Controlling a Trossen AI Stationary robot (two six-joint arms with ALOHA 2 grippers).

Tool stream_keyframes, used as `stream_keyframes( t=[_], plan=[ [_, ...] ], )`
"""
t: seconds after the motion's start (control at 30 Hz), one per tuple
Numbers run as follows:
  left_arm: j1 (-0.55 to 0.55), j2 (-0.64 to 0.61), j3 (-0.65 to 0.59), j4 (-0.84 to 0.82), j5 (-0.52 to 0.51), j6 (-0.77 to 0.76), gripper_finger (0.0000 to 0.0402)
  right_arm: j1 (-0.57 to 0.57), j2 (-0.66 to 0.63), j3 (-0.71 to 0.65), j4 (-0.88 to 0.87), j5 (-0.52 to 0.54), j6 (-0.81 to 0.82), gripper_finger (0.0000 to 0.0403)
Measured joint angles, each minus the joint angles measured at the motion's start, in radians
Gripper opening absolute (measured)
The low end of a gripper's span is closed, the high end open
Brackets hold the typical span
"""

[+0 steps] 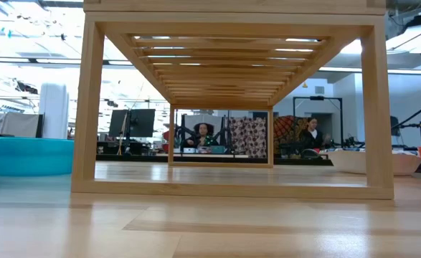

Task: Place and stack bowls onto a shelf
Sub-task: Stack the top right white patterned bowl on top of the white patterned bowl on the shelf

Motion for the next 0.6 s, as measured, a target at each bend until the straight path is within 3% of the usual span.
stream_keyframes(
  t=[0.23,0.43,0.6],
  plan=[
    [0.000,0.000,0.000,-0.008,-0.042,-0.001,0.0137,-0.009,-0.003,0.003,-0.022,-0.012,0.000,0.0249],
    [0.000,0.000,0.000,-0.009,-0.043,-0.002,0.0137,-0.091,-0.017,0.172,-0.558,-0.030,0.035,0.0249],
    [0.000,0.000,0.000,-0.012,-0.081,0.005,0.0137,-0.097,0.027,0.141,-0.821,-0.101,0.103,0.0249]
  ],
)
